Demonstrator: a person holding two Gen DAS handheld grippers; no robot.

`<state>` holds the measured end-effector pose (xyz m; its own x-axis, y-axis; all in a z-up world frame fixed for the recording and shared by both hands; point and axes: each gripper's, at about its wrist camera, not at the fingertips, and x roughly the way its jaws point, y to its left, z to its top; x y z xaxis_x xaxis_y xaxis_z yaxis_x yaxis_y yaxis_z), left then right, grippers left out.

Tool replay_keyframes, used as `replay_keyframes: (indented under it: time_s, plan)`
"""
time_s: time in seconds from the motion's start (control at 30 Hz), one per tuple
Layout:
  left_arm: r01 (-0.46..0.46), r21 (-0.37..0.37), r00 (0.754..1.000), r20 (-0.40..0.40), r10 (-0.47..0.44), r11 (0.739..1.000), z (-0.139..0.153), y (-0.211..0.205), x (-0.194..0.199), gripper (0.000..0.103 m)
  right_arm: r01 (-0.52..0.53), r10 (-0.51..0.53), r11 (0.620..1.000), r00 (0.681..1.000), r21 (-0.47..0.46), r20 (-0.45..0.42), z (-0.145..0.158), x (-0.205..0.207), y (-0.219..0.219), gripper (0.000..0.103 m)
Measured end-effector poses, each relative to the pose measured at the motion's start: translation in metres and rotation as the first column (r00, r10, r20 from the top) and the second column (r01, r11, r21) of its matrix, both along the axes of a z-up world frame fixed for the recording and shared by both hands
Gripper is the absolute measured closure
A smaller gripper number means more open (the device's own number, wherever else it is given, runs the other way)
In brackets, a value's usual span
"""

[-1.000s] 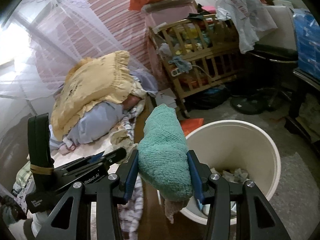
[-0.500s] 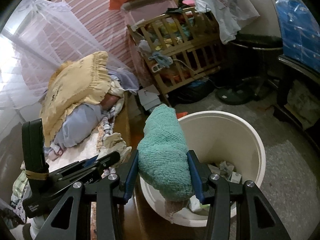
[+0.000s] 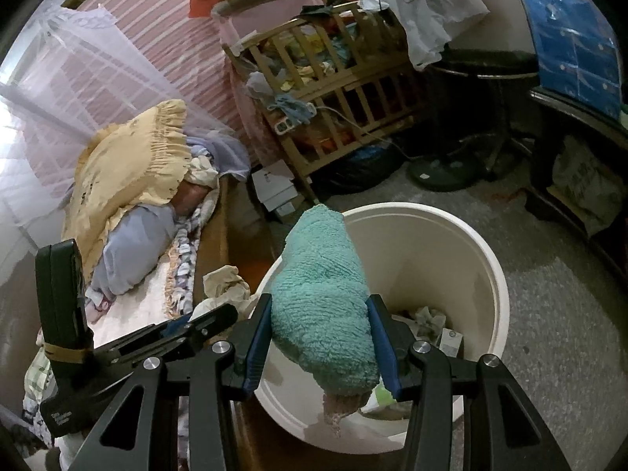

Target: Collect trash

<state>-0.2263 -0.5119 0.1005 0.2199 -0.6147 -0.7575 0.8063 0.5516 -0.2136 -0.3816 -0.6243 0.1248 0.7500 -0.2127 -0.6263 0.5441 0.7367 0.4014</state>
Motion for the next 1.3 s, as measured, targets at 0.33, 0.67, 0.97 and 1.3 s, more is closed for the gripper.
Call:
replay_keyframes:
  time_s: [0.33,0.67,0.97,1.3]
  plan:
    - [0.026,-0.021,1.0,-0.013,-0.027,0.999,0.001,-0.001,-0.003,0.043,0.018,-0.018,1.0,0.999,-0.005,-0.028,-0.015,0.006,-0.01,0.04]
    - [-0.037,-0.068,0.994,0.096,0.044,0.997,0.028,0.04,-0.01,0.043,0.021,-0.027,0.987,0.999,-0.162,-0.034,0.011,-0.002,0.024,0.04]
    - [-0.058,-0.133,0.979,0.187,0.082,0.989,0.056,0.078,-0.022,0.043,0.014,-0.014,0.965,1.0,-0.263,0.001,0.042,0.0,0.058,0.04]
    - [-0.106,-0.206,0.954,0.254,0.157,0.973,0.087,0.118,-0.03,0.043,0.004,0.008,0.942,0.999,-0.335,0.035,0.069,-0.002,0.09,0.038]
